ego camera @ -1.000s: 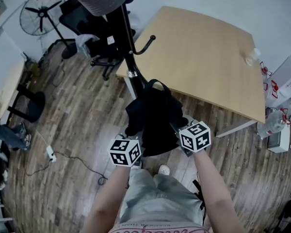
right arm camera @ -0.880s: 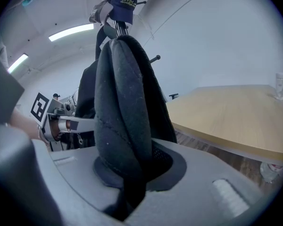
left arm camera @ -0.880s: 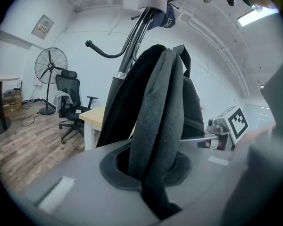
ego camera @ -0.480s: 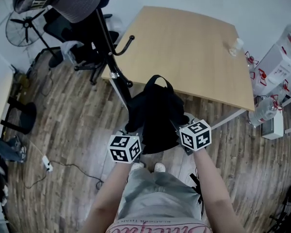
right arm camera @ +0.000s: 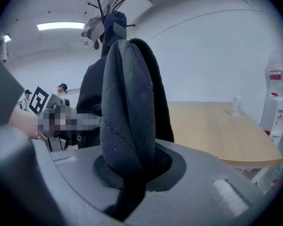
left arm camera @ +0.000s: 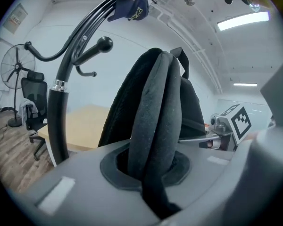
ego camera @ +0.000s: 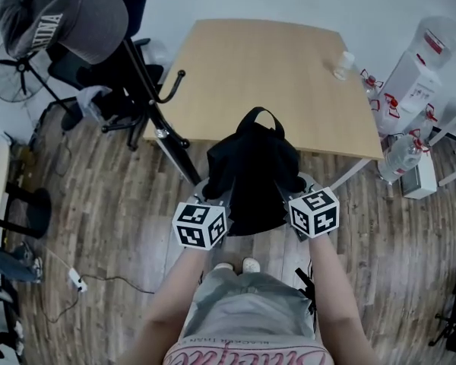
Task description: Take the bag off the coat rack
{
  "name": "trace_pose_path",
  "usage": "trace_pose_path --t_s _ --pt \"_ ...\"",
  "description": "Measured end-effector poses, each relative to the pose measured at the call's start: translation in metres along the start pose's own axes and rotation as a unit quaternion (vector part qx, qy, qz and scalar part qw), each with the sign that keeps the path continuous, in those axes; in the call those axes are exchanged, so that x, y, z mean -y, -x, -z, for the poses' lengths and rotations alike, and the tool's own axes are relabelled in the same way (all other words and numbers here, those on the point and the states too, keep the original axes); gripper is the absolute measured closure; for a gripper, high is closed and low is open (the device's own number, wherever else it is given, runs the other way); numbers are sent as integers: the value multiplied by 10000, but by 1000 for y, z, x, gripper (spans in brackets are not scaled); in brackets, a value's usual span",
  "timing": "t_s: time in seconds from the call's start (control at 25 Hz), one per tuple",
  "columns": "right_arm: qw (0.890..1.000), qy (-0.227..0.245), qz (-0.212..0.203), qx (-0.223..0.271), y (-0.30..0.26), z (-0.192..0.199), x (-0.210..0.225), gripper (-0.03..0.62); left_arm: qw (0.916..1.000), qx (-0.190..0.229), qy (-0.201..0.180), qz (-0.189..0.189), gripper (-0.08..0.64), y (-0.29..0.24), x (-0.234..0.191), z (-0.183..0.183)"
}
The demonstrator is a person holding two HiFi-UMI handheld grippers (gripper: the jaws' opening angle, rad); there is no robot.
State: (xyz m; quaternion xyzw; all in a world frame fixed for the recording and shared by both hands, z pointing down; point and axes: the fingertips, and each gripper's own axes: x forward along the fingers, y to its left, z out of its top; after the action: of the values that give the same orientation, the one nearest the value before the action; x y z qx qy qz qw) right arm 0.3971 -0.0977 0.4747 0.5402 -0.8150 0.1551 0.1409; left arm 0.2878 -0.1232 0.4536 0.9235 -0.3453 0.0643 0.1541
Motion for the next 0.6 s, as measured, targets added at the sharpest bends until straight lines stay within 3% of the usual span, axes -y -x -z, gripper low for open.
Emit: trace_pose_path --t_s 0.6 --pt "9932 -177 1020 539 54 -69 29 552 9924 401 -844 802 505 -23 47 -89"
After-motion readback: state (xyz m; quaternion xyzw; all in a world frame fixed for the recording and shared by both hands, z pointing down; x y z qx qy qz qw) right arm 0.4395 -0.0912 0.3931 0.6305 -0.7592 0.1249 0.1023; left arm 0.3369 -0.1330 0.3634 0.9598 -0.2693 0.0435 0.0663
